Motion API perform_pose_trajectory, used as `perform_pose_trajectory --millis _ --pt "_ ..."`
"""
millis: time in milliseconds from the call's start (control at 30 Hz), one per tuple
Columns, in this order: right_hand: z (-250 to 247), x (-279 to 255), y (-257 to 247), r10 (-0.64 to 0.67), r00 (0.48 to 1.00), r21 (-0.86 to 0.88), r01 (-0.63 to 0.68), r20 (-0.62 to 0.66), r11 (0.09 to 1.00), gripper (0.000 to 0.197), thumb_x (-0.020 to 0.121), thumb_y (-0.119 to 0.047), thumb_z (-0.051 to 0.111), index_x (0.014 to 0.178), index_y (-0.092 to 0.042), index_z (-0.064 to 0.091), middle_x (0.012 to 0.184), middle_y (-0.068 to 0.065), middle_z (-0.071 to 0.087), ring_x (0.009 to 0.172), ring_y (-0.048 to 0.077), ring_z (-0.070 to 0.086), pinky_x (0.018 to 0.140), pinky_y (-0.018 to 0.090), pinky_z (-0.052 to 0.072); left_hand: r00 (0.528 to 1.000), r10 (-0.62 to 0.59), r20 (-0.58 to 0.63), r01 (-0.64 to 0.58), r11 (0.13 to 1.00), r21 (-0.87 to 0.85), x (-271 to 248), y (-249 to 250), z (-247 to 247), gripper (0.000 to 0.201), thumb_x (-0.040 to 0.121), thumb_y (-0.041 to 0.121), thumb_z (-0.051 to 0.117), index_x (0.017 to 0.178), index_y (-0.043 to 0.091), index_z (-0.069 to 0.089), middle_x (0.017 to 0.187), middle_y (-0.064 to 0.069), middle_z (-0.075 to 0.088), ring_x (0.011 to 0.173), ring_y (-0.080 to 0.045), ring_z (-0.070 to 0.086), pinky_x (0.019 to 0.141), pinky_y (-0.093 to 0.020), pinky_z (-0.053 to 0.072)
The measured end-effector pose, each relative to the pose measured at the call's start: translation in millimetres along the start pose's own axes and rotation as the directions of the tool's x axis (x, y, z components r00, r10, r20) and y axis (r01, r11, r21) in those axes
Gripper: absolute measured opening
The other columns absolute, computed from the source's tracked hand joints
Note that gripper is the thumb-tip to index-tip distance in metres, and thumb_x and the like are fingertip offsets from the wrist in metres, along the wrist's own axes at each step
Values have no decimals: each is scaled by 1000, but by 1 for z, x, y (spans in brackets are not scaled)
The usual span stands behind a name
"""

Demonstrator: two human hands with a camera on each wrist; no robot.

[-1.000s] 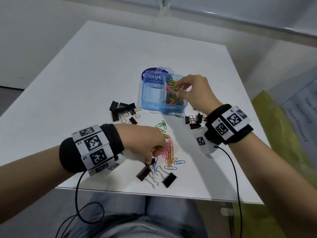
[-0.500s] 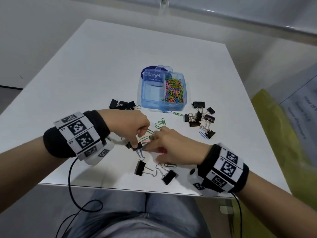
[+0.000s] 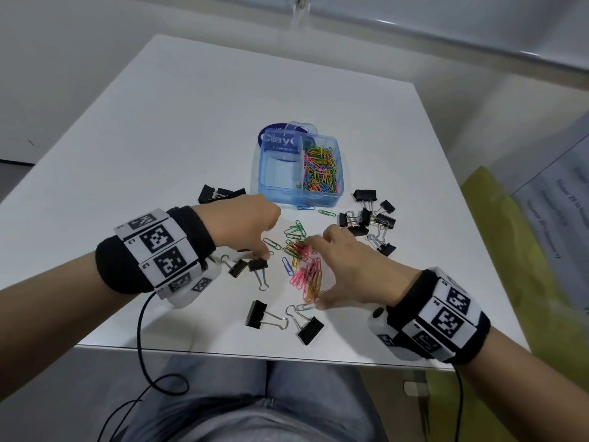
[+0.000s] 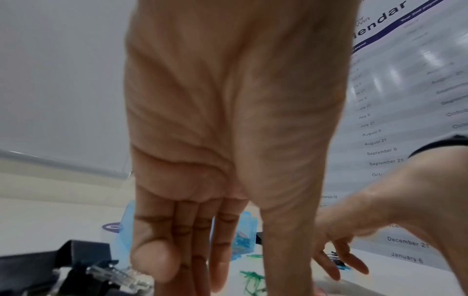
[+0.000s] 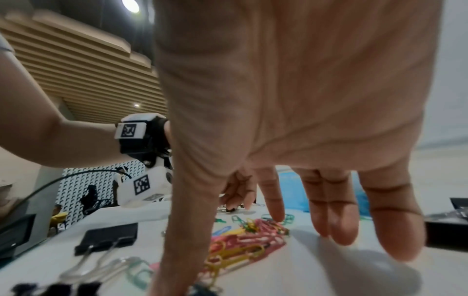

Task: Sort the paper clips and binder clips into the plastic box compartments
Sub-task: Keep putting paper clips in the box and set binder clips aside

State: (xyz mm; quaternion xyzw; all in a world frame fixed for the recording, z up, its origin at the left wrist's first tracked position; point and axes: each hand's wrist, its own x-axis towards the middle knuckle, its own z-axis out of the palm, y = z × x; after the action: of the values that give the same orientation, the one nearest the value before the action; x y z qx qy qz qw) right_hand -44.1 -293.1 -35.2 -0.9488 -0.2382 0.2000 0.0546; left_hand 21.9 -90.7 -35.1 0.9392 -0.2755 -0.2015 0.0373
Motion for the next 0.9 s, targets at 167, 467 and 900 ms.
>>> perform_pose_trajectory --millis 167,467,900 --pt "-8 25 9 97 986 63 -89 -139 994 70 72 -39 74 127 -9 42 118 10 41 109 27 42 88 40 46 1000 19 5 -19 1000 -21 8 5 -5 33 83 30 69 107 9 60 72 12 41 79 -17 51 63 -24 38" --pt "-6 31 6 19 996 31 -17 -83 999 40 78 -44 65 98 -12 51 103 8 51 100 27 48 84 42 44 997 42 57 -46 996 74 9 15 -5 35 78 10 69 111 12 57 69 12 32 85 -20 53 67 -27 39" --pt "-3 43 -3 -136 990 38 137 -37 990 70 72 -39 73 135 -27 45 134 7 39 118 28 38 100 44 40 897 -146 -416 103 987 -123 14 -3 -29 28 87 24 63 109 10 54 99 -11 60 83 -26 54 70 -33 42"
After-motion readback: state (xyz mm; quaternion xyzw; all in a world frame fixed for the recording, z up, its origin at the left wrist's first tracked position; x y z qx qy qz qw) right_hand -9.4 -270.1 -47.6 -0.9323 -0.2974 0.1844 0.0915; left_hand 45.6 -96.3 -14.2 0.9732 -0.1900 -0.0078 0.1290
